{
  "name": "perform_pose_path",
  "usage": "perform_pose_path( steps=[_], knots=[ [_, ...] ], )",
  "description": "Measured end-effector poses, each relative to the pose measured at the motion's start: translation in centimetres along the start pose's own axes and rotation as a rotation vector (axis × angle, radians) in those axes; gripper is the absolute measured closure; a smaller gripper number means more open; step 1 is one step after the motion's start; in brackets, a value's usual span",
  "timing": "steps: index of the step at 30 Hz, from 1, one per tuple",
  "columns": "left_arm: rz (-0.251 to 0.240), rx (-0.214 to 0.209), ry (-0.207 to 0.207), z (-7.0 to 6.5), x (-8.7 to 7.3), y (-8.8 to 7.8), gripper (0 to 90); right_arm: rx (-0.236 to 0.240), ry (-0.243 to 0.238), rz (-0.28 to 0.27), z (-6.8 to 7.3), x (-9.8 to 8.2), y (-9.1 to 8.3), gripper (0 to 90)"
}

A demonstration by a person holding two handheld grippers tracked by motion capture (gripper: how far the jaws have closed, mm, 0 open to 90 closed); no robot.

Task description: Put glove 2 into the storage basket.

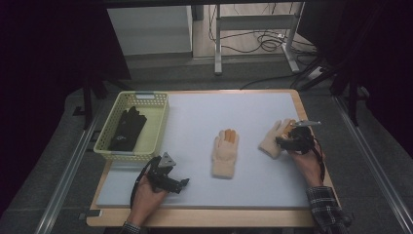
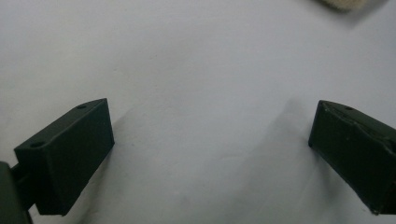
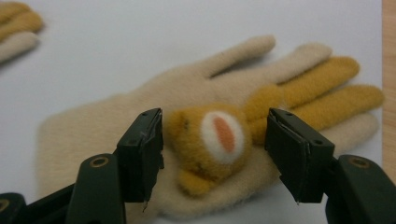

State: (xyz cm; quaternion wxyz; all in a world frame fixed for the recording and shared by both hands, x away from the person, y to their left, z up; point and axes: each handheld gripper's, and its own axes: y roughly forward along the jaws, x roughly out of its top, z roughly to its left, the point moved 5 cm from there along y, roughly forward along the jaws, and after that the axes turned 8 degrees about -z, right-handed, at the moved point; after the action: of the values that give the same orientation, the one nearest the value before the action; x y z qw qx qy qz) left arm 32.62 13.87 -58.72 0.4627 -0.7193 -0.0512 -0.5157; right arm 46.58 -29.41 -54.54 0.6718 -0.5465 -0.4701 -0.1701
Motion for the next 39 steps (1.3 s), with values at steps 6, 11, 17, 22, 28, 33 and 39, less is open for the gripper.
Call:
perform_pose_path(
  steps=[6, 11, 17, 22, 28, 33, 39],
  knots=[
    [0.000, 0.000, 0.000, 0.0, 0.0, 0.0, 0.1, 0.002, 0.020, -0.005, 0.1, -0.4, 0.4, 57.8],
    [0.000, 0.000, 0.000, 0.0, 0.0, 0.0, 0.1, 0.009, 0.001, -0.020, 0.4, 0.0, -0.4, 59.6],
    [0.000, 0.000, 0.000, 0.0, 0.0, 0.0, 0.1, 0.049, -0.012, -0.061, 1.3, 1.1, -1.9, 59.4],
    [0.000, 0.000, 0.000, 0.0, 0.0, 0.0, 0.1, 0.095, -0.031, -0.094, 2.7, 2.3, -3.2, 59.4],
    [0.000, 0.000, 0.000, 0.0, 0.0, 0.0, 0.1, 0.176, -0.061, -0.124, 5.4, 3.7, -4.6, 59.3],
    [0.000, -0.001, 0.000, 0.0, 0.0, 0.0, 0.1, 0.259, -0.103, -0.148, 8.6, 4.9, -5.4, 59.2],
    [-0.002, 0.001, 0.000, 0.0, 0.0, 0.0, 0.1, 0.365, -0.157, -0.150, 12.7, 5.6, -5.5, 59.1]
  ],
)
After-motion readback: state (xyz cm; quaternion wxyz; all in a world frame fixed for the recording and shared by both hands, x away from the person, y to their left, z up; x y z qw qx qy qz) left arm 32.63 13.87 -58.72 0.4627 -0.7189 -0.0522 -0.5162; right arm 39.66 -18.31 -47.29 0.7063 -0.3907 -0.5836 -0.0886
